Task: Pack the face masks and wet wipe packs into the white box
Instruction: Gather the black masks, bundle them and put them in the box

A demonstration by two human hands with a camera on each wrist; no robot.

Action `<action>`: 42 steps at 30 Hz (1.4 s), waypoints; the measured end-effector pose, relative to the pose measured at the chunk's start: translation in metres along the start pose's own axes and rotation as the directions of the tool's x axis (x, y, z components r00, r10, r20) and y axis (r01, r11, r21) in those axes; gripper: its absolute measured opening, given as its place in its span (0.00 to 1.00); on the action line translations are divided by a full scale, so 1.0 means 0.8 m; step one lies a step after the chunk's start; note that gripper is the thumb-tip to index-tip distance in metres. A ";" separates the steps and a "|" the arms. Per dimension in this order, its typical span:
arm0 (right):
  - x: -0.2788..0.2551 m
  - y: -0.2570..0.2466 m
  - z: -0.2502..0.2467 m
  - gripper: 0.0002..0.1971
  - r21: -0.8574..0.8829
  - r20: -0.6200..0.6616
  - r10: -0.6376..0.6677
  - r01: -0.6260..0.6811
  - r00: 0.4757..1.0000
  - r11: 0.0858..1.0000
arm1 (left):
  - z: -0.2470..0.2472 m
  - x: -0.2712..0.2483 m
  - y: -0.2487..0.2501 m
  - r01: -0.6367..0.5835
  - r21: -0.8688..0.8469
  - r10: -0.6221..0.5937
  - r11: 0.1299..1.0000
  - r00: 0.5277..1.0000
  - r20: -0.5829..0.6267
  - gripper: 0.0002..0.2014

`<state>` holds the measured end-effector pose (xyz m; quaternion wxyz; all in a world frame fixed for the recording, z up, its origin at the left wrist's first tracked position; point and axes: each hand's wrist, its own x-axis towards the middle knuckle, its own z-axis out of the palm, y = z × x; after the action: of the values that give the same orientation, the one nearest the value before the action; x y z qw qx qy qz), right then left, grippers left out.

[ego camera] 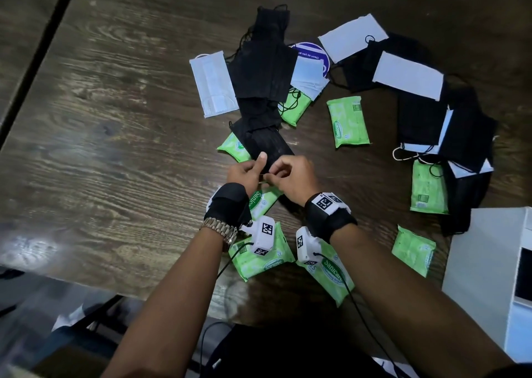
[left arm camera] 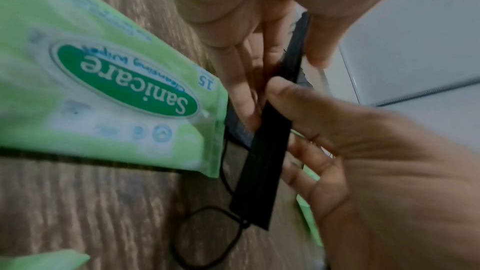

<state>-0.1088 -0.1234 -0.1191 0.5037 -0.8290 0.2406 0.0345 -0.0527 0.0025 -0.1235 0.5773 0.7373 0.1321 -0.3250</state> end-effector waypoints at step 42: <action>0.035 -0.022 -0.036 0.08 0.412 0.104 0.316 -0.330 0.943 0.849 | -0.063 0.005 -0.013 0.089 -0.638 -0.209 0.765 0.971 -0.115 0.14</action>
<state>-0.0818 -0.1518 -0.0989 0.6624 -0.6467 0.3699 0.0787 -0.0394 0.0523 -0.1279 0.7479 0.5157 0.3425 -0.2393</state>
